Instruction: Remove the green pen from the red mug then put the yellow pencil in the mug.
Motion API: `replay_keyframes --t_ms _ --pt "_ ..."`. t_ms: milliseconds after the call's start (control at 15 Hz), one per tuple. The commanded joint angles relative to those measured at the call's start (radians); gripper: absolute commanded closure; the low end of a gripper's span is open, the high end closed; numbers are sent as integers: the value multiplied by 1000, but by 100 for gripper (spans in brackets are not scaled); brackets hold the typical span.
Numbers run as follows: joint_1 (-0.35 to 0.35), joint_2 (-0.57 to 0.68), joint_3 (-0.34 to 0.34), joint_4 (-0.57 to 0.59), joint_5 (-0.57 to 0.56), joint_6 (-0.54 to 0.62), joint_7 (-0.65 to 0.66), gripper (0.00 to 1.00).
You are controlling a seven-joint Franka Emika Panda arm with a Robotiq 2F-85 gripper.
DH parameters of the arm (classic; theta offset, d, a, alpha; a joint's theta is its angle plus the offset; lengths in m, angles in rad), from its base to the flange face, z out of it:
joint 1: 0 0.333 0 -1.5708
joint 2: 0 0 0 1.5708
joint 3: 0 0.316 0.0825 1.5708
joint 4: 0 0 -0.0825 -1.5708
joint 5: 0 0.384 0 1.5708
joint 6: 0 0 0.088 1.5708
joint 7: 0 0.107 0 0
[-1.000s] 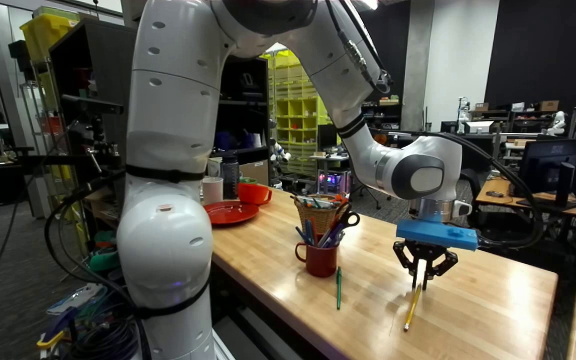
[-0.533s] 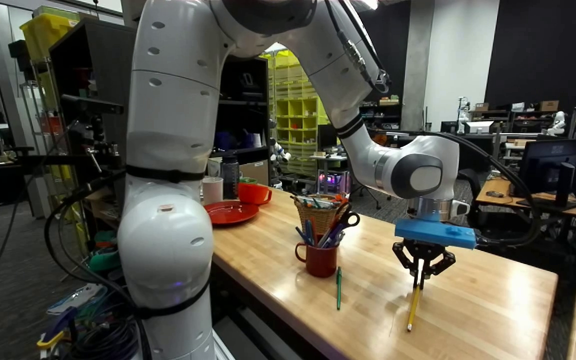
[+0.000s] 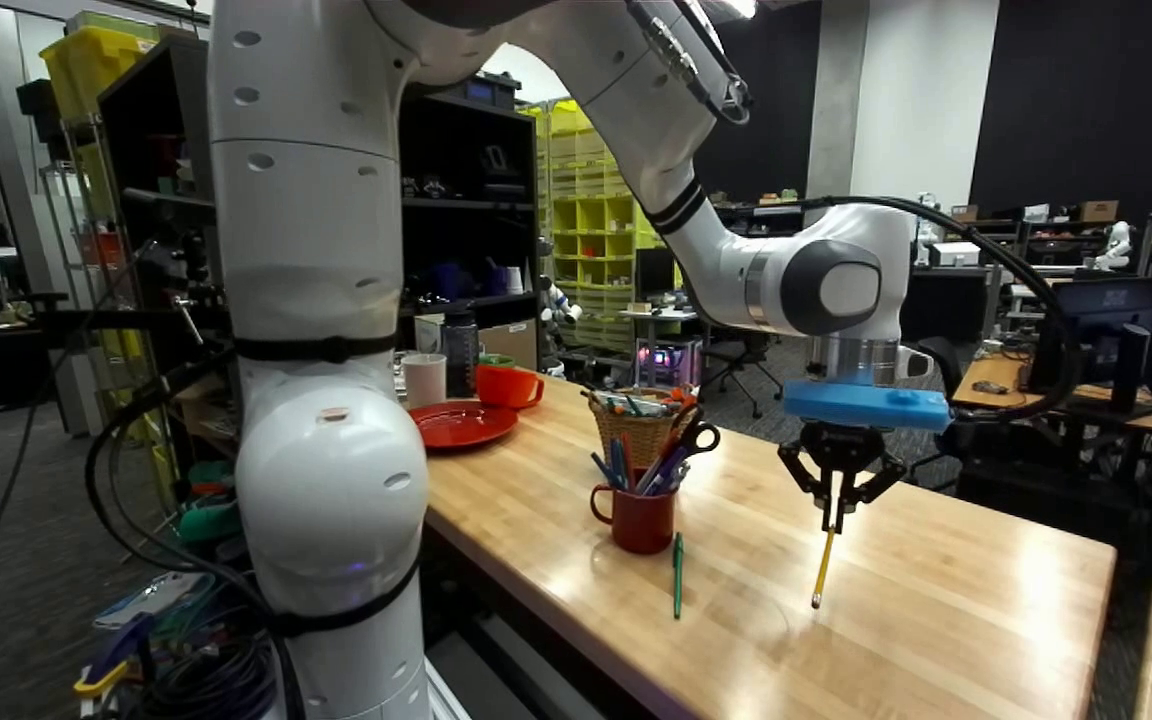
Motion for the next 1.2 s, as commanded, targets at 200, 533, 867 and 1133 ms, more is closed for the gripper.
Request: replay_keyframes --t_ms 200,533,867,1133 --pt "32 -46 -18 5 -9 -71 2 93" --pt "30 -29 -19 6 -8 -67 2 93" --pt "34 -27 -16 -1 30 -38 -23 98" --pt "68 -39 14 -43 333 104 -173 98"
